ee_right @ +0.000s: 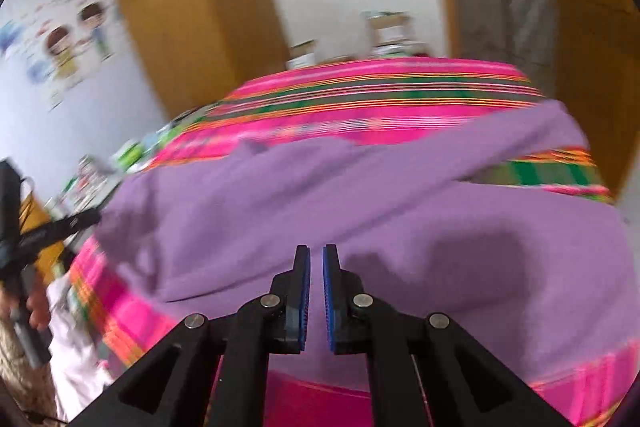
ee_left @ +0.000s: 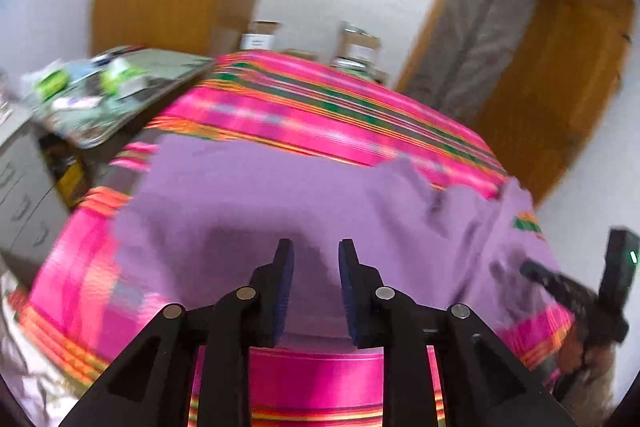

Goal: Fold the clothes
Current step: 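Grasp the folded lilac edge with the right gripper and lift it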

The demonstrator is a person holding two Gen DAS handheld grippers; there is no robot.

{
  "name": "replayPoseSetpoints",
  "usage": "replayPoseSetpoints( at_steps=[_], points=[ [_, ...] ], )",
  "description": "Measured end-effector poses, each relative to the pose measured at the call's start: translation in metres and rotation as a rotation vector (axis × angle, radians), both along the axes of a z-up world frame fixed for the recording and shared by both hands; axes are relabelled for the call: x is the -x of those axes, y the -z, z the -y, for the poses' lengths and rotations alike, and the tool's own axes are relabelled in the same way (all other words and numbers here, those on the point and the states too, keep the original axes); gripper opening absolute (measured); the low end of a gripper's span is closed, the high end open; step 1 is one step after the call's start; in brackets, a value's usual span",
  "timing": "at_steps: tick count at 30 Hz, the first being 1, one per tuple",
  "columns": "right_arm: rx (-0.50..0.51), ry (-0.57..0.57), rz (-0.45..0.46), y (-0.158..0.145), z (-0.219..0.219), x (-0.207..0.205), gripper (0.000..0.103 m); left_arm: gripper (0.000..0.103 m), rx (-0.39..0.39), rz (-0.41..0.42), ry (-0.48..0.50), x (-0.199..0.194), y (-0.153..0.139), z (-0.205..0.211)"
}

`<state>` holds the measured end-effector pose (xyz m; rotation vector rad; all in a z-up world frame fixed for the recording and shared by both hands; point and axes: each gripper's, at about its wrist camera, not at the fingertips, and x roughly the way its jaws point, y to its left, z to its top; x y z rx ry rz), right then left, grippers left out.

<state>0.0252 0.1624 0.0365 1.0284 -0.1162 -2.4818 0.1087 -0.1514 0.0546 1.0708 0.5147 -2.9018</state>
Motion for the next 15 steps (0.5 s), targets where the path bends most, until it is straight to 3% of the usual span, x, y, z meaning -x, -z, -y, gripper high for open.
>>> replayPoseSetpoints(
  at_steps=[5, 13, 15],
  points=[
    [0.016, 0.137, 0.037, 0.006, -0.048, 0.014, 0.014, 0.025, 0.009, 0.003, 0.147, 0.017, 0.004, -0.047],
    [0.073, 0.171, 0.067, 0.006, -0.062, 0.056, 0.021, 0.029, 0.054, -0.021, 0.269, 0.020, 0.010, -0.088],
    [0.065, 0.154, 0.066, 0.006, -0.057, 0.065, 0.029, 0.031, 0.052, -0.018, 0.265, 0.020, 0.014, -0.090]
  ],
)
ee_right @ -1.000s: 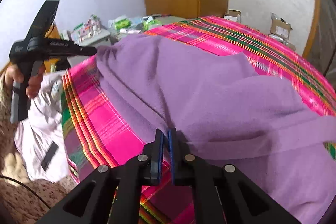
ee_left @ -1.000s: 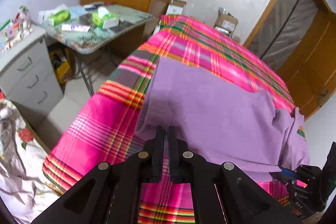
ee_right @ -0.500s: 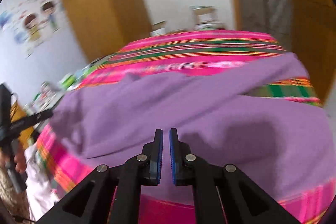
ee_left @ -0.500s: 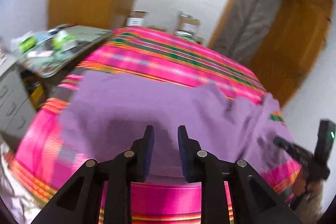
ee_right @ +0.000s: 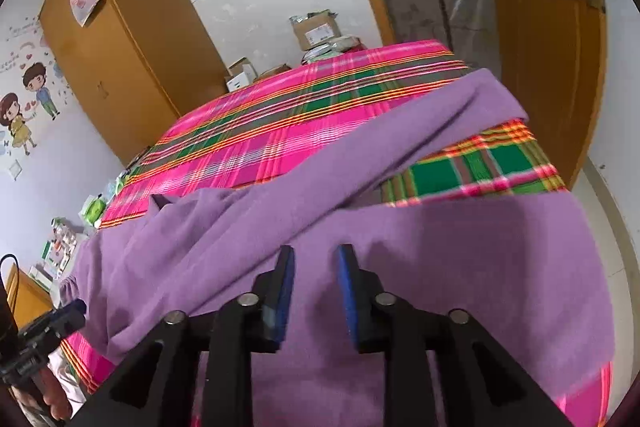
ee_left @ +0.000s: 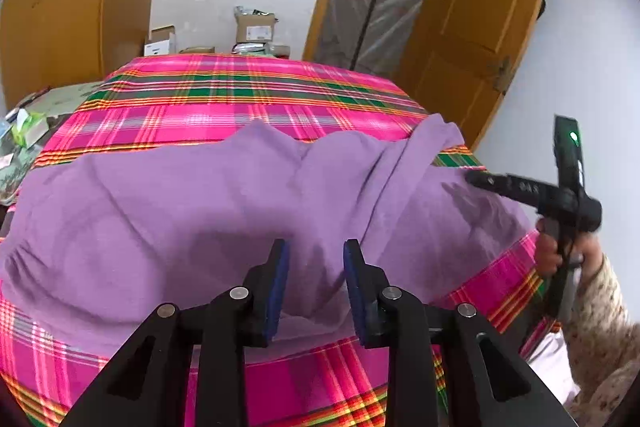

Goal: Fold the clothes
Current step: 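Grasp the folded lilac edge with the right gripper and lift it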

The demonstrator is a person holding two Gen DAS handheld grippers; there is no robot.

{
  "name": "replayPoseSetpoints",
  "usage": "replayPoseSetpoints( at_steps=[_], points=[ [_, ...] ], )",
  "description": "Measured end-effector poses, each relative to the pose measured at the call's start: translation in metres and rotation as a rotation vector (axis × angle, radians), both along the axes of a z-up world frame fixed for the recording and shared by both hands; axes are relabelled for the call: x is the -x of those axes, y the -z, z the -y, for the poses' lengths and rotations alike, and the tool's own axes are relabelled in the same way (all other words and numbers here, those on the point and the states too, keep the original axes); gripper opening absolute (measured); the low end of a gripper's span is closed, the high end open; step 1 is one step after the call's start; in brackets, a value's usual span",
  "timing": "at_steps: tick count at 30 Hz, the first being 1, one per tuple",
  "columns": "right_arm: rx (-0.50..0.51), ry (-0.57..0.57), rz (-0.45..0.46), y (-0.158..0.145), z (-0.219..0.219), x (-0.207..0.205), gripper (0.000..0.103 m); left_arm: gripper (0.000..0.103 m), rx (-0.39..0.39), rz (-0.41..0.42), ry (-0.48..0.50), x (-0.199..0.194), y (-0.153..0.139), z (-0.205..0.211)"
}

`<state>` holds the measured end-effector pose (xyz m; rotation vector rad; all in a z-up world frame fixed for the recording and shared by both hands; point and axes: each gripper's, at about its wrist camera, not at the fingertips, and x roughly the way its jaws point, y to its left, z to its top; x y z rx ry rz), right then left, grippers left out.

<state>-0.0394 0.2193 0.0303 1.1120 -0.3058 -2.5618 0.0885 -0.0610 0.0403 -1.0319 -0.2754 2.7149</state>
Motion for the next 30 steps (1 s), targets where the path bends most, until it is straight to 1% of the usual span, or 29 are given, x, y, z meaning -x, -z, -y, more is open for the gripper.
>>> replayPoseSetpoints(
  at_steps=[2, 4, 5, 8, 10, 12, 17, 19, 25, 26, 27, 28, 29, 30],
  points=[
    [-0.006, 0.000, -0.004, -0.001, 0.005, 0.009, 0.032, 0.036, -0.006, 0.014, -0.024, 0.004, 0.006, 0.001],
    [0.003, 0.003, -0.005, -0.002, 0.008, 0.020, 0.035, 0.037, -0.016, 0.033, -0.028, 0.008, 0.010, 0.002],
    [0.017, 0.005, 0.000, -0.002, 0.008, 0.027, 0.038, 0.037, -0.024, 0.038, -0.021, 0.009, 0.012, 0.002],
    [0.035, 0.030, 0.014, -0.002, 0.006, 0.045, 0.041, 0.037, -0.033, 0.033, 0.001, 0.011, 0.013, -0.002],
    [0.020, 0.076, 0.007, -0.002, 0.002, 0.055, 0.041, 0.037, -0.027, 0.030, 0.021, 0.012, 0.013, -0.007],
    [0.037, 0.119, 0.019, 0.001, -0.006, 0.062, 0.042, 0.037, -0.017, 0.031, 0.039, 0.012, 0.016, -0.012],
    [0.124, 0.215, 0.115, 0.019, -0.032, 0.081, 0.042, 0.037, -0.007, 0.050, 0.108, 0.017, 0.021, -0.024],
    [0.176, 0.227, 0.138, 0.023, -0.039, 0.086, 0.042, 0.037, 0.001, 0.051, 0.125, 0.019, 0.022, -0.028],
    [0.166, 0.242, 0.148, 0.024, -0.039, 0.101, 0.042, 0.037, -0.026, 0.085, 0.144, 0.025, 0.030, -0.028],
    [0.171, 0.246, 0.155, 0.025, -0.039, 0.104, 0.039, 0.037, -0.029, 0.088, 0.145, 0.025, 0.031, -0.028],
    [0.172, 0.247, 0.160, 0.026, -0.039, 0.106, 0.029, 0.037, -0.032, 0.090, 0.147, 0.024, 0.032, -0.027],
    [0.163, 0.244, 0.163, 0.027, -0.038, 0.107, 0.023, 0.037, -0.034, 0.091, 0.148, 0.025, 0.032, -0.027],
    [0.153, 0.241, 0.161, 0.027, -0.037, 0.107, 0.013, 0.037, -0.035, 0.090, 0.150, 0.027, 0.032, -0.028],
    [0.142, 0.237, 0.149, 0.026, -0.036, 0.106, 0.009, 0.037, -0.036, 0.094, 0.151, 0.028, 0.032, -0.028]
  ],
)
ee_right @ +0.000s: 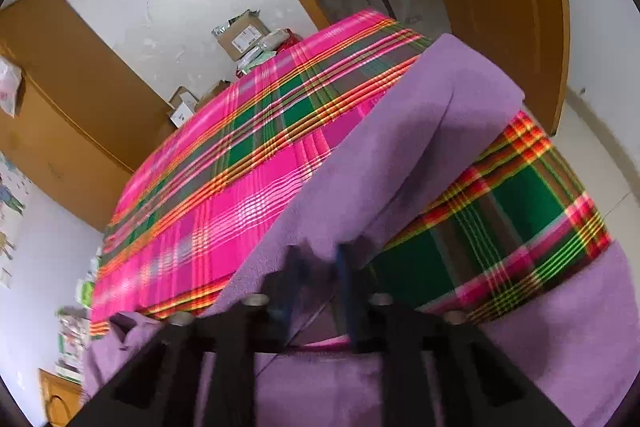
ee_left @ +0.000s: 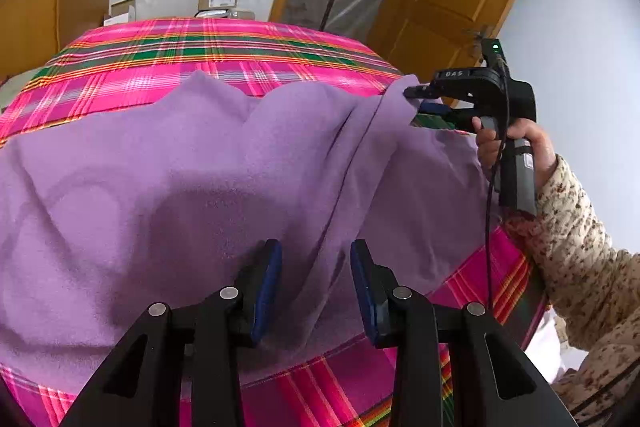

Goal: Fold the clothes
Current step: 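Grasp the folded lilac edge with the right gripper and lift it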

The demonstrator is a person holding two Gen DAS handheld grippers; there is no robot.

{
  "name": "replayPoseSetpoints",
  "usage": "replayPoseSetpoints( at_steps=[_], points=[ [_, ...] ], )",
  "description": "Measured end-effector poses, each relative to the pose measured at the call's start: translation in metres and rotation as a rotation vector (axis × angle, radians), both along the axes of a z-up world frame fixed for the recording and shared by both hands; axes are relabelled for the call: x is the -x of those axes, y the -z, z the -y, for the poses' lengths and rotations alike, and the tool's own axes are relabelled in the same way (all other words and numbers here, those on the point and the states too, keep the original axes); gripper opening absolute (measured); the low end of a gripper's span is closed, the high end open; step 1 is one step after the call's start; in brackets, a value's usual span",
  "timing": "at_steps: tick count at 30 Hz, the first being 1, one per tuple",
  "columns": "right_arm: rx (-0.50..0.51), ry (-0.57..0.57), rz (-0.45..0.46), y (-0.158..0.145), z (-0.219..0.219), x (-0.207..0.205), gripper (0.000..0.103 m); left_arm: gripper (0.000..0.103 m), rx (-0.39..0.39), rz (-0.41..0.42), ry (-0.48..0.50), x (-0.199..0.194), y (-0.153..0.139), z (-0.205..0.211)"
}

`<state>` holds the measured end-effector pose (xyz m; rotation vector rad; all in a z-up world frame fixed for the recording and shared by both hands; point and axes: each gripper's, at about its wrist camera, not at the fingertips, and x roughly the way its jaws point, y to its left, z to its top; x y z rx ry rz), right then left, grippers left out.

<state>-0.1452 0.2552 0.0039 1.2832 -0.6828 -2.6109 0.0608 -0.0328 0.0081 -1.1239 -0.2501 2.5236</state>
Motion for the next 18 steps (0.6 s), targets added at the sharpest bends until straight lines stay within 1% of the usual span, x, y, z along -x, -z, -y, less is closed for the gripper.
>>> replayPoseSetpoints(
  at_steps=[2, 5, 9, 14, 18],
  points=[
    [-0.009, -0.004, -0.019, -0.002, -0.001, -0.004, 0.006, 0.037, -0.003, 0.006, 0.001, 0.001, 0.000, 0.000],
    [0.008, 0.003, -0.040, -0.007, -0.009, -0.016, 0.006, 0.037, -0.015, 0.015, 0.000, 0.005, 0.002, 0.001],
    [-0.004, 0.022, -0.058, -0.012, -0.014, -0.029, 0.006, 0.037, -0.016, 0.026, 0.002, 0.007, 0.004, 0.000],
    [0.014, 0.027, -0.032, -0.009, -0.026, -0.040, 0.006, 0.037, -0.012, 0.030, 0.005, 0.007, 0.005, 0.000],
    [-0.011, 0.025, -0.001, -0.005, -0.031, -0.042, 0.006, 0.037, -0.011, 0.033, 0.006, 0.009, 0.006, 0.001]
  ],
)
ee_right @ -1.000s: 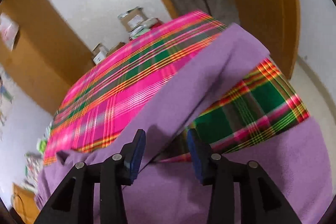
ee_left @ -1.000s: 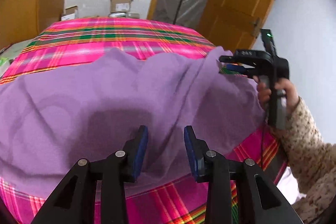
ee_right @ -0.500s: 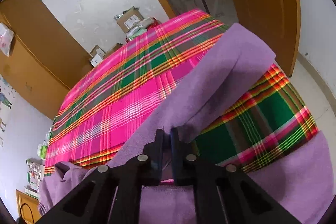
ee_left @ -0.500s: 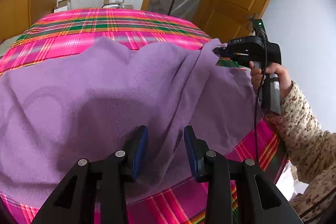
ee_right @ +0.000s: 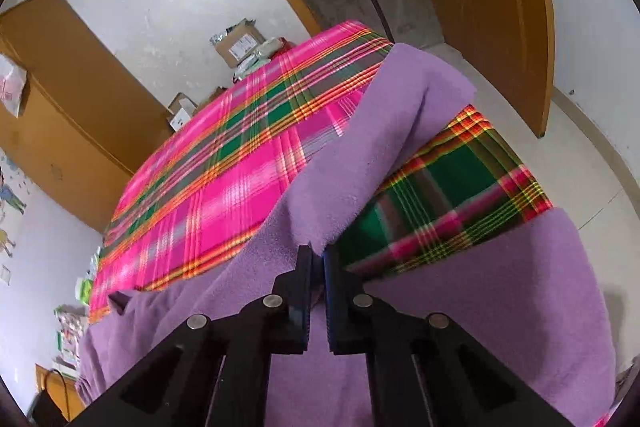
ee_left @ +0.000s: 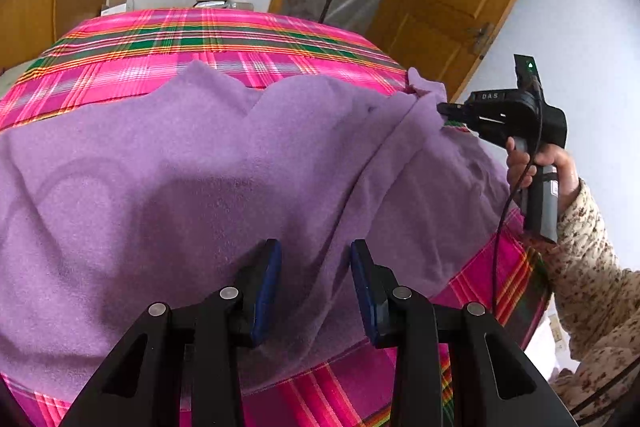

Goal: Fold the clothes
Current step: 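Grasp the folded lilac edge with the right gripper and lift it, then lift the held lilac garment edge higher with the right gripper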

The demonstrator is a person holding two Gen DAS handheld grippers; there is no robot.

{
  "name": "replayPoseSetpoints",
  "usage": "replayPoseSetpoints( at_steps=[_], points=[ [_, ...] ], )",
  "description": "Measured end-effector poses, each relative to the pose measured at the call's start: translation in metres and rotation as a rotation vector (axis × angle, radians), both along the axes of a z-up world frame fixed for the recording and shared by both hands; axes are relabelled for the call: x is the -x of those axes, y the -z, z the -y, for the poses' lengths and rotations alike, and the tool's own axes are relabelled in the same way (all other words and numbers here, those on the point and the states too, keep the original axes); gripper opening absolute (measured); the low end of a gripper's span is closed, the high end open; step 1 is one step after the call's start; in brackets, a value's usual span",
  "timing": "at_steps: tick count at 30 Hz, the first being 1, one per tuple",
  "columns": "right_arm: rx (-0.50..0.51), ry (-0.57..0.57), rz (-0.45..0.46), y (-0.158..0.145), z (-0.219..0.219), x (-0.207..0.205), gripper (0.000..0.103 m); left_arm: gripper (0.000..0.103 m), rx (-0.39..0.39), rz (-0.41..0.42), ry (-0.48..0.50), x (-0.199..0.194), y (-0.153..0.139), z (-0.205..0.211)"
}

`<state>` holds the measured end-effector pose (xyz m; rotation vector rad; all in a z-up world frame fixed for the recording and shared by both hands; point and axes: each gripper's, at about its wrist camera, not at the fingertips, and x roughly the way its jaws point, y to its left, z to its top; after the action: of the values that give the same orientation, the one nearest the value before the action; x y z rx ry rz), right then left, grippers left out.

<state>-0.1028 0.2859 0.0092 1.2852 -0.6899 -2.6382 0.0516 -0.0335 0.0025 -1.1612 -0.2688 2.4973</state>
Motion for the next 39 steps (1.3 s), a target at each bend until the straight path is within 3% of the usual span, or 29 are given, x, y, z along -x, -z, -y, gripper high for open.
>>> replayPoseSetpoints(
  at_steps=[13, 17, 19, 21, 25, 28, 31, 33, 35, 39],
  points=[
    [-0.035, 0.080, -0.031, -0.015, -0.016, -0.009, 0.007, 0.037, -0.006, 0.005, 0.004, 0.004, 0.001, 0.001],
    [-0.095, 0.029, -0.079, -0.036, -0.001, -0.001, 0.008, 0.037, -0.005, 0.006, 0.004, 0.005, 0.002, 0.000],
    [-0.127, -0.002, -0.082, -0.044, 0.012, 0.008, 0.016, 0.037, -0.004, 0.006, 0.004, 0.005, 0.002, -0.001],
    [-0.178, -0.032, -0.079, -0.047, 0.027, 0.016, 0.036, 0.037, -0.001, 0.005, 0.005, 0.005, 0.002, -0.002],
    [-0.304, -0.090, -0.033, -0.042, 0.054, 0.033, 0.037, 0.037, 0.010, 0.003, 0.008, 0.004, 0.002, -0.005],
    [-0.320, -0.061, 0.044, -0.032, 0.054, 0.041, 0.037, 0.037, 0.016, 0.001, 0.015, 0.004, 0.001, -0.007],
    [-0.316, -0.027, 0.119, -0.022, 0.050, 0.047, 0.029, 0.037, 0.020, -0.001, 0.020, 0.004, 0.000, -0.010],
    [-0.304, -0.036, 0.132, -0.018, 0.047, 0.044, 0.010, 0.037, 0.026, -0.003, 0.022, 0.004, 0.000, -0.011],
    [-0.299, -0.048, 0.113, -0.019, 0.046, 0.038, 0.003, 0.037, 0.033, -0.004, 0.027, 0.005, -0.001, -0.011],
    [-0.265, -0.029, 0.056, -0.030, 0.037, 0.019, 0.003, 0.037, 0.057, -0.012, 0.031, 0.004, -0.004, -0.015]
  ],
)
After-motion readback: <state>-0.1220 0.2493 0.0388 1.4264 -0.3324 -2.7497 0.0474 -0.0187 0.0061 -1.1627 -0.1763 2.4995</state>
